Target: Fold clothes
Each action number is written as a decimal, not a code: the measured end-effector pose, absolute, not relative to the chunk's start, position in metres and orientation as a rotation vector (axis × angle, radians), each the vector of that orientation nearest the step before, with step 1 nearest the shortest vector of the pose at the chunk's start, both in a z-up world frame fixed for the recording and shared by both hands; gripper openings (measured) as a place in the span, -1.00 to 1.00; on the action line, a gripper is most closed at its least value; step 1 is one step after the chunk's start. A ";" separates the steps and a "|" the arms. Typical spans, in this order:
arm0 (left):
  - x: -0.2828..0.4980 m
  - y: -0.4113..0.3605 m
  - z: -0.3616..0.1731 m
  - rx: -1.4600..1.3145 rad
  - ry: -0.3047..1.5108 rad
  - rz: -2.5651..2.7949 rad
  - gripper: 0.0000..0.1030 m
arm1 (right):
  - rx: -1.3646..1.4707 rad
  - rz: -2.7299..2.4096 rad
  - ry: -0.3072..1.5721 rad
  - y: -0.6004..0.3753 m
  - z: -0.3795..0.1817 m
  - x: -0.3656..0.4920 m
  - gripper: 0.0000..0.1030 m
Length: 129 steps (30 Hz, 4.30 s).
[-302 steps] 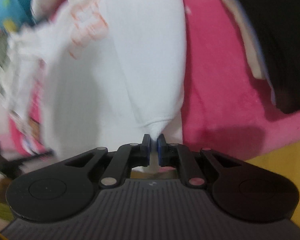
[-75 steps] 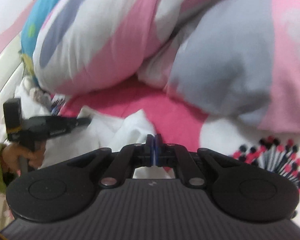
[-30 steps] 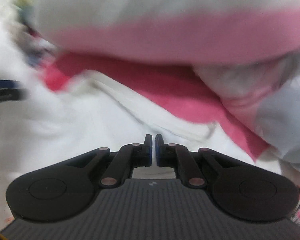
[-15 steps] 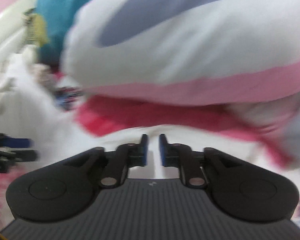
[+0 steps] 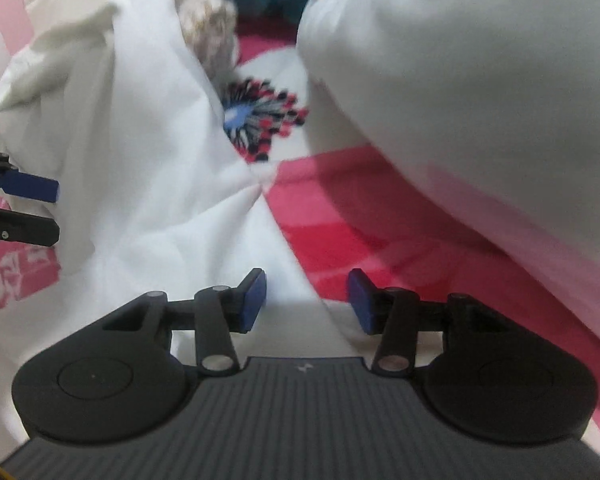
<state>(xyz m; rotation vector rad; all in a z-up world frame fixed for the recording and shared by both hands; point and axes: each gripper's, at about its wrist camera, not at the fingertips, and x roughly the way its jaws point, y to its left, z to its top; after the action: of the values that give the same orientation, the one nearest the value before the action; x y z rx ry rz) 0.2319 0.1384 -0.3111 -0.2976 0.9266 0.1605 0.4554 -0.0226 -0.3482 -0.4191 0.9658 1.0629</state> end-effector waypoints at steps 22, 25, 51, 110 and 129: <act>0.218 0.142 -0.328 -0.292 0.860 0.356 -0.89 | -0.190 0.792 0.556 -0.003 -0.342 0.416 0.06; 0.219 0.141 -0.330 -0.275 0.861 0.371 -0.88 | -0.079 0.727 0.534 -0.040 -0.317 0.397 0.19; 0.220 0.126 -0.338 -0.174 0.857 0.429 -0.85 | 0.367 0.446 0.906 -0.162 -0.343 0.454 -0.53; 0.233 -0.119 -0.287 -0.164 0.967 0.044 0.14 | 0.355 -0.128 1.232 -0.591 -0.285 0.295 0.10; 0.248 -0.277 -0.335 -0.057 1.117 -0.413 0.11 | 0.200 0.105 1.415 -0.631 -0.310 0.323 -0.86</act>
<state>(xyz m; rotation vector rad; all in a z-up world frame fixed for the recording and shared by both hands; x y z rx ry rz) 0.2480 -0.2767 -0.3349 -0.0566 1.1173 -0.4129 0.3230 -0.6311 -0.3102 0.1999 1.4145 0.1047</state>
